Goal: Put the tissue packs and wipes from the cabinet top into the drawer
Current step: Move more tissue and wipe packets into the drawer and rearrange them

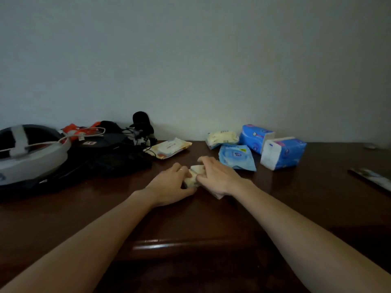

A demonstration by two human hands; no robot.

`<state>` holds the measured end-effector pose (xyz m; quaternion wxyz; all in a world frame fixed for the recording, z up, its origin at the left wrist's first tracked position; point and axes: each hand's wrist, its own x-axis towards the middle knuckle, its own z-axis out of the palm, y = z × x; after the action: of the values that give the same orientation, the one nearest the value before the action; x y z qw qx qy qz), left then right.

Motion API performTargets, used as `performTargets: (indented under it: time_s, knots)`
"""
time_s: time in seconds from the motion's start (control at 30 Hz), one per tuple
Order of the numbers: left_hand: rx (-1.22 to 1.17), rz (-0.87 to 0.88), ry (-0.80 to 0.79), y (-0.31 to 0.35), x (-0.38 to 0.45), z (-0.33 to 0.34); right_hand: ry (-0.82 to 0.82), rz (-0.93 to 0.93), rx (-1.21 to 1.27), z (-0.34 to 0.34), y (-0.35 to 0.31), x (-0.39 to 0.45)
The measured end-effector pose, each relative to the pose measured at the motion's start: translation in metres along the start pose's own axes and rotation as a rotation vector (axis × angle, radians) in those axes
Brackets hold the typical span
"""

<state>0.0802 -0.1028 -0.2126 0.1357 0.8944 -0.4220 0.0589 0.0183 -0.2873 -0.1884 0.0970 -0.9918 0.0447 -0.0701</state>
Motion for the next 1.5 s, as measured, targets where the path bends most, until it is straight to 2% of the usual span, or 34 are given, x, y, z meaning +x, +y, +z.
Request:
performTargets:
  time_s: [0.07, 0.2, 0.37, 0.43, 0.5, 0.57, 0.6, 0.67, 0.7, 0.77, 0.87, 0.93, 0.97, 1.07, 1.2, 1.23, 1.3, 1.33, 1.37, 1.4, 1.5]
  knots:
    - [-0.049, 0.009, 0.037, 0.016, -0.032, 0.0, 0.007, -0.026, -0.019, 0.001, -0.009, -0.033]
    - [-0.004, 0.013, 0.146, 0.052, -0.101, -0.001, 0.045, -0.026, -0.033, 0.002, -0.029, -0.099]
    - [-0.019, -0.064, 0.48, 0.1, -0.166, 0.027, 0.439, 0.014, -0.194, 0.029, -0.059, -0.154]
    - [-0.018, -0.09, 0.535, 0.105, -0.18, 0.029, 0.523, 0.026, -0.172, 0.03, -0.066, -0.165]
    - [-0.003, -0.075, 0.578, 0.103, -0.192, 0.029, 0.541, 0.018, -0.139, 0.027, -0.069, -0.174]
    - [-0.037, -0.045, 0.633, 0.102, -0.212, 0.037, 0.585, 0.022, 0.022, 0.032, -0.071, -0.194]
    - [-0.104, -0.036, 0.675, 0.105, -0.225, 0.046, 0.643, 0.025, 0.204, 0.04, -0.073, -0.21]
    - [-0.359, -0.068, 0.751, 0.115, -0.256, 0.072, 0.728, 0.039, 0.717, 0.068, -0.08, -0.25]
    - [-0.522, -0.109, 0.746, 0.12, -0.272, 0.09, 0.713, 0.06, 0.957, 0.089, -0.083, -0.27]
    - [-0.821, -0.239, 0.627, 0.129, -0.307, 0.132, 0.529, 0.179, 1.233, 0.146, -0.089, -0.308]
    - [-1.31, -0.547, 0.306, 0.134, -0.351, 0.199, 0.071, 0.42, 1.252, 0.239, -0.086, -0.359]
    - [-1.538, -0.88, 0.154, 0.136, -0.369, 0.236, -0.128, 0.496, 1.259, 0.286, -0.08, -0.379]
    - [-1.537, -1.007, 0.103, 0.135, -0.374, 0.251, -0.18, 0.495, 1.259, 0.302, -0.077, -0.382]
    - [-1.456, -1.154, 0.054, 0.126, -0.38, 0.287, -0.205, 0.524, 1.203, 0.335, -0.071, -0.378]
    - [-1.486, -1.276, 0.141, 0.103, -0.387, 0.308, -0.167, 0.814, 1.203, 0.386, -0.051, -0.376]
    - [-1.454, -1.296, 0.151, 0.098, -0.389, 0.313, -0.209, 0.929, 1.208, 0.396, -0.046, -0.375]
    - [-1.348, -1.34, 0.171, 0.09, -0.394, 0.322, -0.426, 1.123, 1.244, 0.41, -0.035, -0.371]
    - [-1.322, -1.364, 0.189, 0.086, -0.395, 0.324, -0.537, 1.136, 1.261, 0.415, -0.032, -0.369]
    - [-1.324, -1.383, 0.215, 0.082, -0.396, 0.327, -0.622, 1.095, 1.25, 0.421, -0.029, -0.366]
    - [-1.33, -1.4, 0.237, 0.077, -0.397, 0.329, -0.705, 0.967, 1.128, 0.429, -0.027, -0.365]
    - [-1.298, -1.428, 0.274, 0.065, -0.4, 0.328, -0.796, 0.663, 0.748, 0.451, -0.028, -0.37]
